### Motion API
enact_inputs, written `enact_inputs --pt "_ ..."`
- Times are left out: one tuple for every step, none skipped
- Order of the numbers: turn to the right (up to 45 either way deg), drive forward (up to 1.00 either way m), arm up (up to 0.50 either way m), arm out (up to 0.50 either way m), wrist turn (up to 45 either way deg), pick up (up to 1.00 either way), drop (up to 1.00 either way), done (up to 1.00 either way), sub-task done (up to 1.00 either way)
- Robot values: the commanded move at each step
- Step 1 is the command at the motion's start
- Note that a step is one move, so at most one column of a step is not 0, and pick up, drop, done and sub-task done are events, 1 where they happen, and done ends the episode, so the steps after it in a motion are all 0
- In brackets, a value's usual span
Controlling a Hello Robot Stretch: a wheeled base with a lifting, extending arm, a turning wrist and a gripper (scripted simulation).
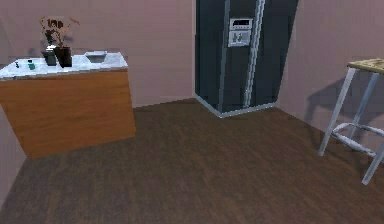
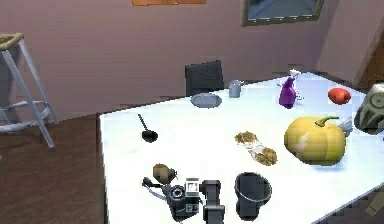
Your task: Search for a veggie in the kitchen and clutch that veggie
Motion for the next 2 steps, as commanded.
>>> enact_inputs --pt "0.0 0.00 0.00 0.00 0.0 1.00 0.00 0.00 0.00" --pt "0.0 0.00 0.10 0.00 0.0 0.00 0.00 0.00 0.00"
